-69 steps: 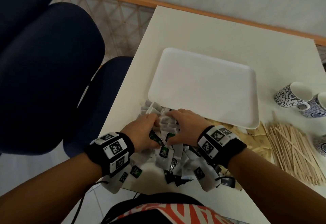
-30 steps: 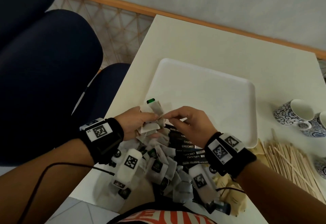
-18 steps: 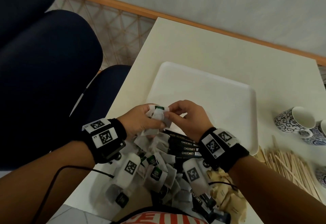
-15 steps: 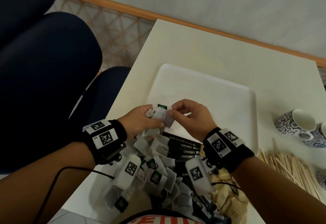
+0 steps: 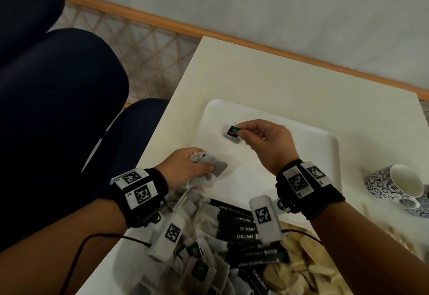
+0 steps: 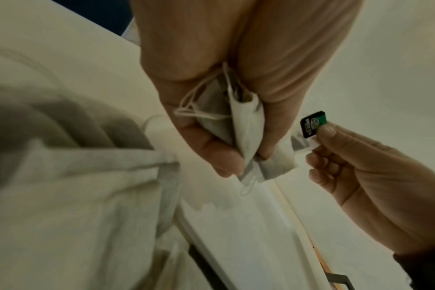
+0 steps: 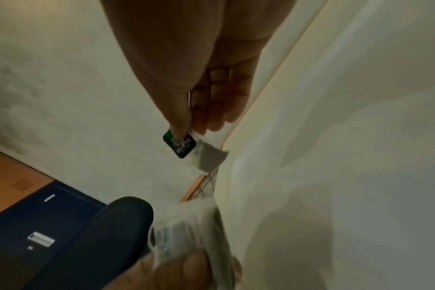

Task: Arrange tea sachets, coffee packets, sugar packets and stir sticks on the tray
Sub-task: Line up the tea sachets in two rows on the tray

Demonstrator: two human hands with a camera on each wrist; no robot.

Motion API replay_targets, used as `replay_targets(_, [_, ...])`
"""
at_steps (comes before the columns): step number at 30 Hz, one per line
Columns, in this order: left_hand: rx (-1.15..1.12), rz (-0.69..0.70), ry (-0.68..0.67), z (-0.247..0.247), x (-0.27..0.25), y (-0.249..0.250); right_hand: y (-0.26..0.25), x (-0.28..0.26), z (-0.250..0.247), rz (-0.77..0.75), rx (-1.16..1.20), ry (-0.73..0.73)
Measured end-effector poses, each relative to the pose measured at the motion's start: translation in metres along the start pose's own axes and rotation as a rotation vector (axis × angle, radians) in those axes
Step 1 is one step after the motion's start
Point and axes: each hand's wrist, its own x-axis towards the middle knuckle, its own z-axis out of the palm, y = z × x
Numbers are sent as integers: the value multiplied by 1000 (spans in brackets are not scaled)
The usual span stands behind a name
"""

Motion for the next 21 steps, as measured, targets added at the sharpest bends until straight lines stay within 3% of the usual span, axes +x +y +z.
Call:
replay_targets(7, [-88, -9, 91, -16, 26, 8, 19, 58, 2, 32, -243, -120])
replay_targets(21, [-110, 22, 156, -24, 75, 29, 47, 168, 33, 143, -261, -124])
